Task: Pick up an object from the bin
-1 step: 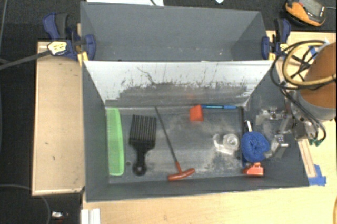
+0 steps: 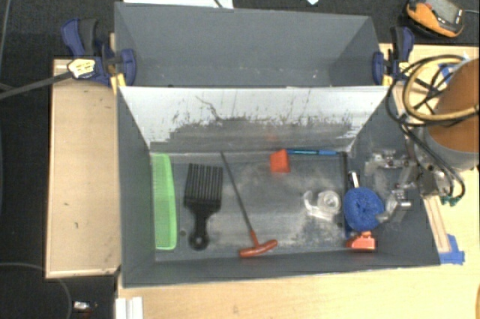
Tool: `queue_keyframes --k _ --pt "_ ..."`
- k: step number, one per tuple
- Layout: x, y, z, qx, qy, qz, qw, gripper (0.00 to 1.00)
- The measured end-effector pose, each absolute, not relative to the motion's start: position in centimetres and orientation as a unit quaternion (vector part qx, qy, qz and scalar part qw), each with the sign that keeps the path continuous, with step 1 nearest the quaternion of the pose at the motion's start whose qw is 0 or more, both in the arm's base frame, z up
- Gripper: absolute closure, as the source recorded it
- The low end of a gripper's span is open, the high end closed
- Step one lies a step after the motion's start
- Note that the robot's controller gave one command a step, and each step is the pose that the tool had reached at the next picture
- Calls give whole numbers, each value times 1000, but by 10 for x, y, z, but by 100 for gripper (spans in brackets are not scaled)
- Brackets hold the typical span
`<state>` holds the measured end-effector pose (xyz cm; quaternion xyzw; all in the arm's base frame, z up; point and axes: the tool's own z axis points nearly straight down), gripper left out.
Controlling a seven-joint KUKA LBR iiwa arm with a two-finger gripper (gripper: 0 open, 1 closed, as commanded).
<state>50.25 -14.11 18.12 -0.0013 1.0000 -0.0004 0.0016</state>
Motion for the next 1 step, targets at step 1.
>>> queue_keyframes --k 1 --pt "549 -133 121 75 997 0 5 0"
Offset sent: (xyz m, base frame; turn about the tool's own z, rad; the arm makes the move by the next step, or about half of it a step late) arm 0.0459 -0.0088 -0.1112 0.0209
